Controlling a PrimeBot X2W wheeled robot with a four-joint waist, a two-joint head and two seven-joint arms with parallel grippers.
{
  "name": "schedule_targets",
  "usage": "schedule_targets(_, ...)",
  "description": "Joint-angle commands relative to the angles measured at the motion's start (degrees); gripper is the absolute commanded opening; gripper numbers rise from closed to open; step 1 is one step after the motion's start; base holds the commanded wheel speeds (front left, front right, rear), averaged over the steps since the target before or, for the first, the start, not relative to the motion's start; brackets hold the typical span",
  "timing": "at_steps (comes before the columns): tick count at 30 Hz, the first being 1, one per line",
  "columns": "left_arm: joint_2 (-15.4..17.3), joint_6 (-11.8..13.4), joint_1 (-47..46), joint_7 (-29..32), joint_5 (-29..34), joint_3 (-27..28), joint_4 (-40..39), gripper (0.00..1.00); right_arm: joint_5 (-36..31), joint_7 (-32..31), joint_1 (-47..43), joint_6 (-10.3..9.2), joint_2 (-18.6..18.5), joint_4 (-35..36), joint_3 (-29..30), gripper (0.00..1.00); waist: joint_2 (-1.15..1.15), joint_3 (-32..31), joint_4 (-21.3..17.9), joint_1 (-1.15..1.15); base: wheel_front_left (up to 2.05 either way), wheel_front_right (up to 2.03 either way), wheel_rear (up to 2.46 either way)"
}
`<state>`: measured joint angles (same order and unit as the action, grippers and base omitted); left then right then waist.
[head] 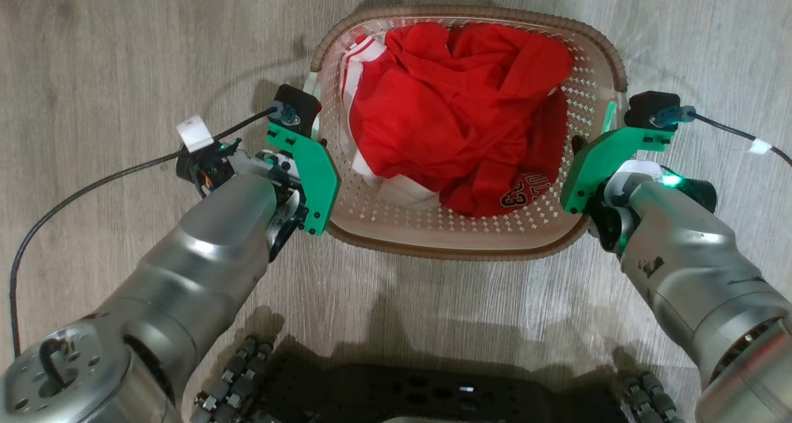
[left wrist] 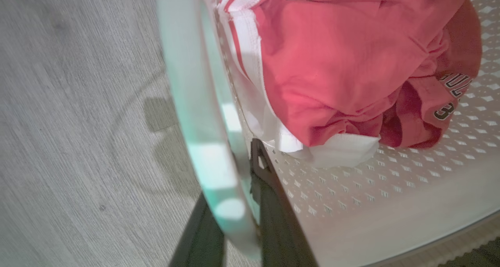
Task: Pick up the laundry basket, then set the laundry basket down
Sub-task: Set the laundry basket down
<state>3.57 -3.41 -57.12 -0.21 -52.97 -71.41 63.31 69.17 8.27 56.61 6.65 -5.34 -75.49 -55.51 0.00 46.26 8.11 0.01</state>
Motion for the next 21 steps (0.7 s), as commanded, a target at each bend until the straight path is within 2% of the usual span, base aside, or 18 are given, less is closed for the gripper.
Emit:
schedule_targets(1,-0.7,-0.7,-0.1,-0.1,0.4,-0.4,-1.4,0.0,-1.3,0.7,-0.6,0.84,2.2,1.5,0.6,0.0,0.0,0.7,-0.1,-0.01,0.0,0.0,0.0)
schedule_targets(19,-0.7,0.3,-0.8,-1.7,-1.9,-1.3,-3.5,0.0,-12.8,0.1,-0.4,0.84,2.1,1.5,12.4,0.0,0.0,3.4,0.8,-0.01,0.0,0.0,0.0)
schedule_targets(20,-0.7,0.7,-0.9,-2.1,-1.9,-1.3,-3.5,0.05,-13.6,-0.2,-0.6,0.84,2.1,1.5,13.3,0.0,0.0,3.5,0.9,-0.01,0.0,0.0,0.0)
schedule_targets(21,-0.7,1.1,-1.0,-2.6,-1.9,-1.4,-3.5,0.42,-14.7,-0.3,-0.6,0.84,2.1,1.5,14.0,0.22,0.0,3.5,0.9,-0.01,0.0,0.0,0.0)
